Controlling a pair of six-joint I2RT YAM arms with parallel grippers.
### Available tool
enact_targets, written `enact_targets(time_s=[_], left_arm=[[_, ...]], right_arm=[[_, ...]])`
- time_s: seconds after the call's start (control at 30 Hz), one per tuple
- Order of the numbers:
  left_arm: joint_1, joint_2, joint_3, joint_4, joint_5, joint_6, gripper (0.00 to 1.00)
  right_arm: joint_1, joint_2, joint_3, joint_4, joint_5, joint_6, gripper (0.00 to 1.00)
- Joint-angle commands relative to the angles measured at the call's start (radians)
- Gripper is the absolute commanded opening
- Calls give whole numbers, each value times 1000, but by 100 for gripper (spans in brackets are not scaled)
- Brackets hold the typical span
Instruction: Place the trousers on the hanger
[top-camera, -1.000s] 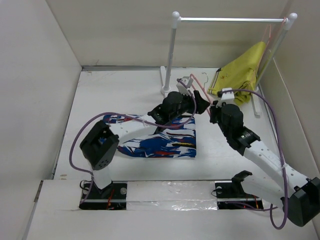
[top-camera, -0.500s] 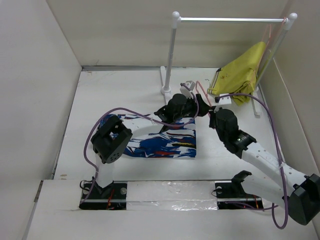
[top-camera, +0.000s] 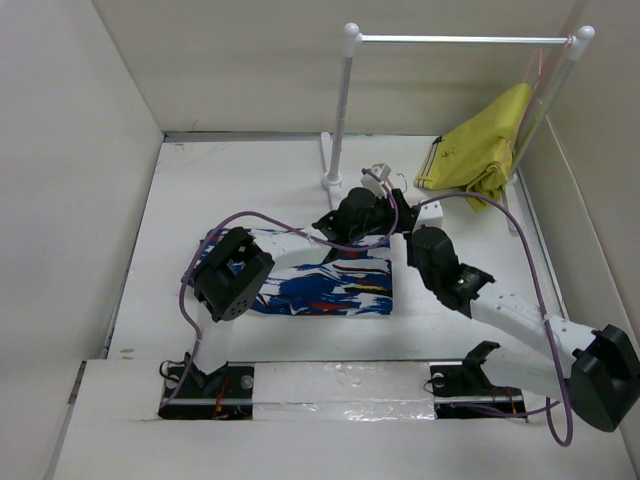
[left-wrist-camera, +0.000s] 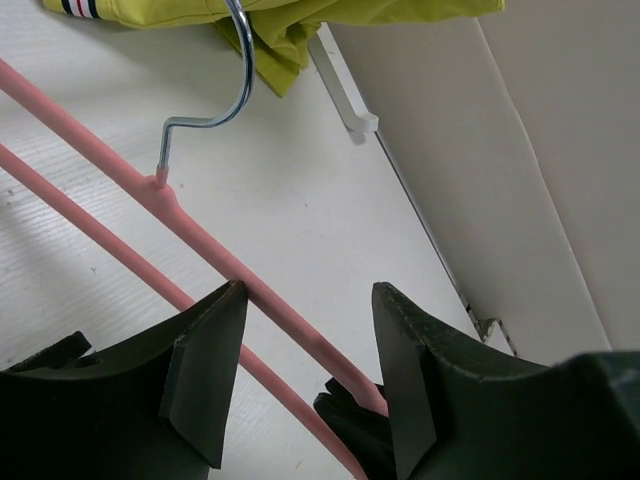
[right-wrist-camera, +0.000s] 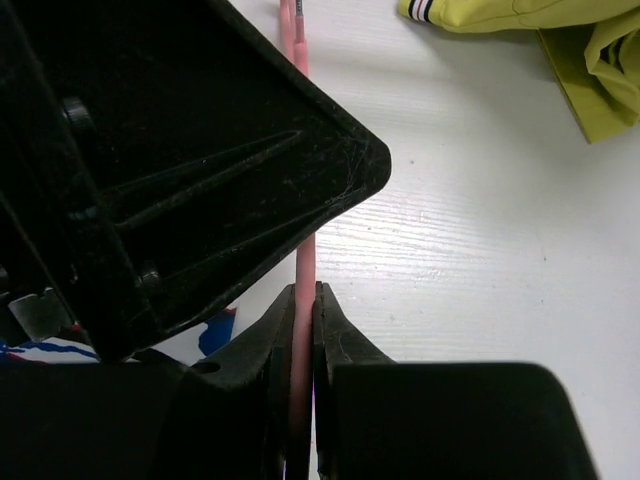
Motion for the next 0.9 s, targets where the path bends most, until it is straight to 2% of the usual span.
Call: enact_targets(time_s=[0.0, 0.27, 0.4, 0.5, 0.53, 0.57, 0.63, 0.67, 0.8, 0.87], left_arm=[[-16, 0, -13, 58, 62, -22, 50], [-35, -48, -80, 15, 19, -34, 47], [-35, -49, -83, 44, 44, -45, 46], [-44, -48, -84, 66, 67, -63, 29], [-44, -48, -81, 64, 75, -62, 18], [-44, -51, -84, 64, 78, -62, 11], [-44, -64, -101, 70, 70, -62, 0], [-44, -68, -121, 74, 70, -66, 0], [-35, -71, -152, 80, 90, -71, 0], [-35, -75, -190, 113, 90, -86, 0]], right_arm=[[22, 3, -4, 71, 41, 18, 0], [22, 10, -3, 66, 88, 37, 0], [22, 4, -21, 114, 38, 27, 0], [31, 20, -20, 109, 16, 54, 0], [31, 21, -24, 109, 5, 59, 0], [31, 20, -27, 117, -23, 60, 8], [31, 9, -32, 109, -42, 70, 18], [31, -14, -33, 96, -50, 74, 24], [31, -92, -69, 94, -80, 91, 36], [22, -123, -64, 44, -85, 90, 50]])
